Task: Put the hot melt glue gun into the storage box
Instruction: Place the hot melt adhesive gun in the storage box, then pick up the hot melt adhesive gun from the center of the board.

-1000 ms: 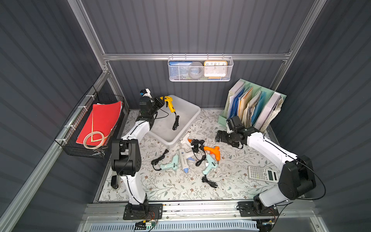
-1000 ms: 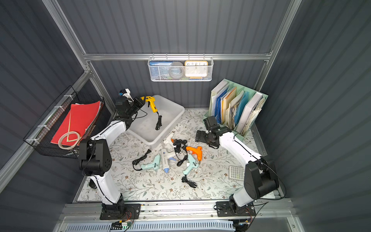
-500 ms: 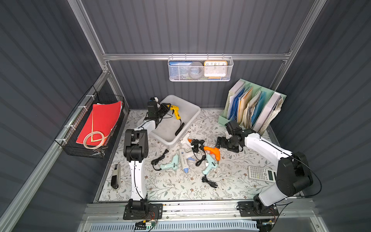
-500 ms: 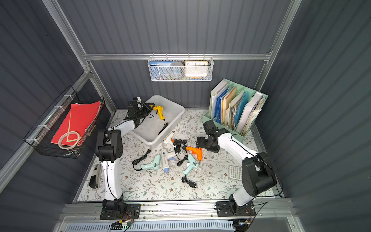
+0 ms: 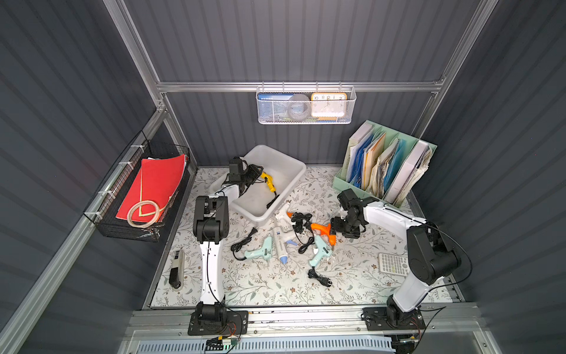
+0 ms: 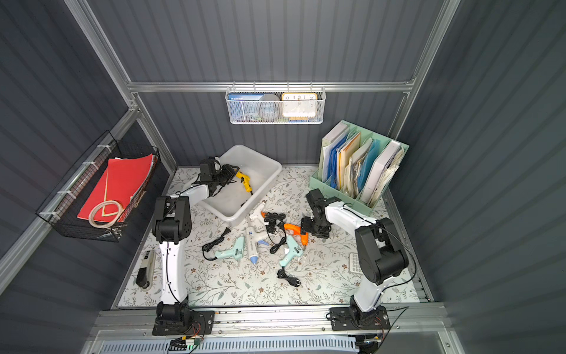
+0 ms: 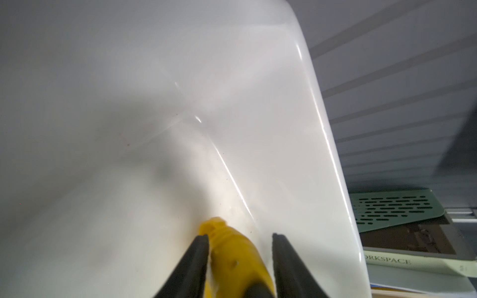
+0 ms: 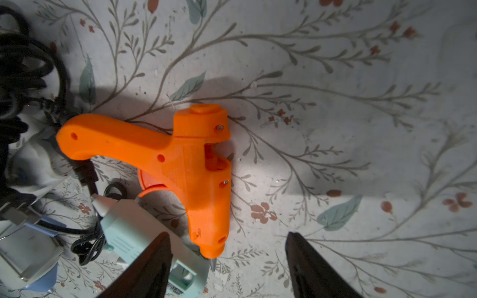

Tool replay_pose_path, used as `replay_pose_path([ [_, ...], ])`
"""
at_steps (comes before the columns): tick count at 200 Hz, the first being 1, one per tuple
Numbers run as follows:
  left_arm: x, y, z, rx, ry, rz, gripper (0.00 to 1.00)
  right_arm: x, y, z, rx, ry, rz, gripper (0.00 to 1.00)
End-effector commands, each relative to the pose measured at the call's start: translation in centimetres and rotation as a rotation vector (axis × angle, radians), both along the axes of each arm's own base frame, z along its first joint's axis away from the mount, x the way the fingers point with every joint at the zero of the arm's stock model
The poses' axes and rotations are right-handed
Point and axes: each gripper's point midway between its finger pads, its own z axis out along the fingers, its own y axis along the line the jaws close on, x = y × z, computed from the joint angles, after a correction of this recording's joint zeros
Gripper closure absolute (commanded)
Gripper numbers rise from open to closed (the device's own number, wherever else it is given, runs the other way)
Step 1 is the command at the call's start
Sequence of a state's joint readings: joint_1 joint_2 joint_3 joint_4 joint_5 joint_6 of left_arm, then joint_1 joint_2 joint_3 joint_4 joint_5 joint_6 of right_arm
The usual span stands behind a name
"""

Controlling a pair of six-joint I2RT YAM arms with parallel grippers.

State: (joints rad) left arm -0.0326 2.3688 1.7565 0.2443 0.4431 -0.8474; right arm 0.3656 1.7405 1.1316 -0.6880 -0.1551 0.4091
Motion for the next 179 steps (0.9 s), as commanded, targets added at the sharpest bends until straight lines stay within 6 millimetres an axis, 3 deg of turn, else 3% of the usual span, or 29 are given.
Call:
replay_pose_path([
  [1,0.3,0.5,0.6,0.054,-0.005,0.008,0.45,-0.7,0.2,-1.0,-0.005,0.041,0.035,0.27],
  [31,-0.2,1.6,1.5,0.116,0.010,0.057,0.30,-0.6,0.3,-1.7,-0.014,0.056,0.053,0.30],
  [55,-0.9,2.6,3.2,0.162,0.008,0.099,0.00,-0.3,0.7,-1.9,-0.018,0.056,0.071,0.30],
  [99,-2.9,4.5,6.6,0.244,0.048,0.177,0.00,-0.2,1.3,-2.1,-0.080,0.059,0.108,0.30],
  [122,-3.6,5.1,9.7,0.260,0.003,0.209,0.00,-0.2,0.9,-2.4,-0.137,0.063,0.115,0.30],
  [179,-7.4,5.3,15.2,0.249,-0.088,0.222,0.00,-0.4,-0.1,-3.6,-0.201,0.072,0.102,0.37],
])
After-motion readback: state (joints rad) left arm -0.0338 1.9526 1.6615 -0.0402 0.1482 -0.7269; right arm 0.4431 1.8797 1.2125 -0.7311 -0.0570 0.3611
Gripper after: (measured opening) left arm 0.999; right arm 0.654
